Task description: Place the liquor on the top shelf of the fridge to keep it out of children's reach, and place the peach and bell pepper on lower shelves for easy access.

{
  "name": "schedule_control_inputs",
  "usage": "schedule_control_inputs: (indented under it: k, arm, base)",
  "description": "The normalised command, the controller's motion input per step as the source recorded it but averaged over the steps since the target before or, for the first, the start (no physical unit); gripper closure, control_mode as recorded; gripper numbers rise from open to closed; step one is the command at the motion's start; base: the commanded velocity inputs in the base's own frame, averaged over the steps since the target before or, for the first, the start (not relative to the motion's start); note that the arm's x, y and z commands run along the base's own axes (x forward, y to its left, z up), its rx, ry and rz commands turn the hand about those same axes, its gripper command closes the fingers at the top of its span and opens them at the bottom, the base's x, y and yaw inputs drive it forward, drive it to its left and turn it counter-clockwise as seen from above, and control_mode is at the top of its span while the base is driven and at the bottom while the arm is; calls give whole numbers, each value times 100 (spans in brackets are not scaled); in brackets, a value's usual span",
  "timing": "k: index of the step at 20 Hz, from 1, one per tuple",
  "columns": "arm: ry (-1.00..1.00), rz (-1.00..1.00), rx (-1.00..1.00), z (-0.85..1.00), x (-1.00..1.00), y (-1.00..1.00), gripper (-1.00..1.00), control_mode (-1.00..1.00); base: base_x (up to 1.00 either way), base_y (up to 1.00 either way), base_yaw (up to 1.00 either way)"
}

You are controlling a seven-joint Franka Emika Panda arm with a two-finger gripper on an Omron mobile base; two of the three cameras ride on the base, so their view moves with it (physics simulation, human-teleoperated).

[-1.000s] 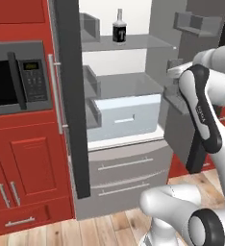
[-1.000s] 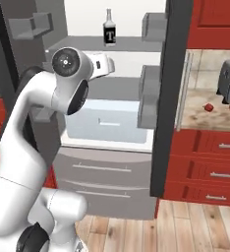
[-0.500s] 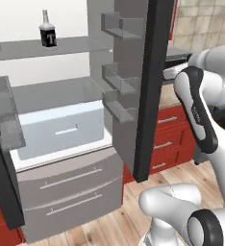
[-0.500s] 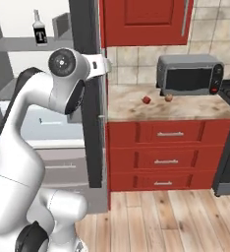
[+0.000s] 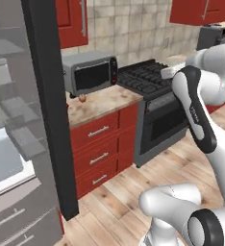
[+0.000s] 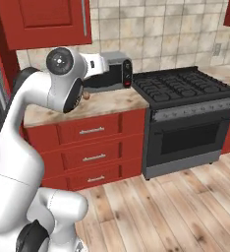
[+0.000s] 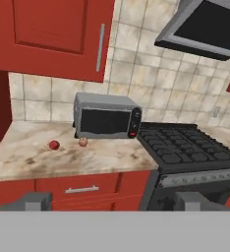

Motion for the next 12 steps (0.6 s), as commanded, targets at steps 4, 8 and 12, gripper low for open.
schedule_control_inputs:
  k: [4, 8, 12]
  arm:
    - [0, 0, 0, 0, 0, 0, -100, 100]
    - [0, 0, 0, 0, 0, 0, -100, 100]
    - [0, 0, 0, 0, 0, 0, -100, 100]
  base:
    - [36, -60, -42]
    - [68, -1, -3]
    - [86, 13, 23]
